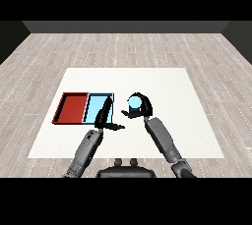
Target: Pick the blue can and put it in the blue box
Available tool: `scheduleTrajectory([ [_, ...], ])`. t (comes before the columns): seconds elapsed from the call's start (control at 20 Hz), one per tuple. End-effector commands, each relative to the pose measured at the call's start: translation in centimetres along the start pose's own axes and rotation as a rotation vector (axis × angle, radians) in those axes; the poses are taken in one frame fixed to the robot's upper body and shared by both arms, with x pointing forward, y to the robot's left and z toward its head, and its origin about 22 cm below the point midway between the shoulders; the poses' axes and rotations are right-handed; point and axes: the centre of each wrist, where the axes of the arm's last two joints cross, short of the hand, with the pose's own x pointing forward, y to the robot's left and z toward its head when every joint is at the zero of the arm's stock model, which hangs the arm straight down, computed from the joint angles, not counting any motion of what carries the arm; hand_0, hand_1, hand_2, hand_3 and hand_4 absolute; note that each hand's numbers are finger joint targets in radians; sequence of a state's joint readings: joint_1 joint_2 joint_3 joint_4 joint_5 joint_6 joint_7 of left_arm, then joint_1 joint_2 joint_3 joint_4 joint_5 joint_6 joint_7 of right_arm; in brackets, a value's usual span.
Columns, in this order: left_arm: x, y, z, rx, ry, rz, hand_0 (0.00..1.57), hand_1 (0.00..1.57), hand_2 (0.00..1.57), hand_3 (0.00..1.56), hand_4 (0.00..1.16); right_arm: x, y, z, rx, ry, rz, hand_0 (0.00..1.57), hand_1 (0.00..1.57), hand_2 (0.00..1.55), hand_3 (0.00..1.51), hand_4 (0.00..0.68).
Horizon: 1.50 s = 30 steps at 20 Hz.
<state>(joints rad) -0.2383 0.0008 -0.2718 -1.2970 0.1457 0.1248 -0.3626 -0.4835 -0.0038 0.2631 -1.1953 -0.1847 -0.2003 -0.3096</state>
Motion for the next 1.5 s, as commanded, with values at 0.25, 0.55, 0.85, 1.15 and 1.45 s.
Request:
scheduleTrajectory([
  [0.25,-2.8,0.4,-1.2,-0.002,0.062,0.005,0.0,0.0,0.0,0.0,0.0,0.3,0.9,0.7,0.049,-0.019,0.002,1.41,1.41,1.45,1.41,0.665],
  [0.55,-1.5,-4.5,-1.0,-0.026,0.104,-0.01,0.0,0.0,0.0,0.0,0.0,0.7,2.0,0.6,0.056,-0.028,-0.013,1.4,1.4,1.44,1.4,0.679],
  [0.85,-2.1,-2.2,-1.8,-0.029,0.107,-0.004,0.0,0.0,0.0,0.0,0.0,0.4,2.0,0.9,0.089,-0.023,-0.027,1.4,1.4,1.45,1.41,0.677],
  [1.15,-1.9,-3.9,-2.1,-0.044,0.121,0.009,0.0,0.0,0.0,0.0,0.0,0.6,3.5,1.4,0.114,-0.055,0.018,1.39,1.39,1.43,1.39,0.651],
  [1.45,-2.9,-3.9,-1.2,-0.05,0.118,0.0,0.0,0.0,0.0,0.0,0.0,0.8,3.4,0.7,0.12,-0.021,-0.03,1.43,1.43,1.43,1.39,0.62],
])
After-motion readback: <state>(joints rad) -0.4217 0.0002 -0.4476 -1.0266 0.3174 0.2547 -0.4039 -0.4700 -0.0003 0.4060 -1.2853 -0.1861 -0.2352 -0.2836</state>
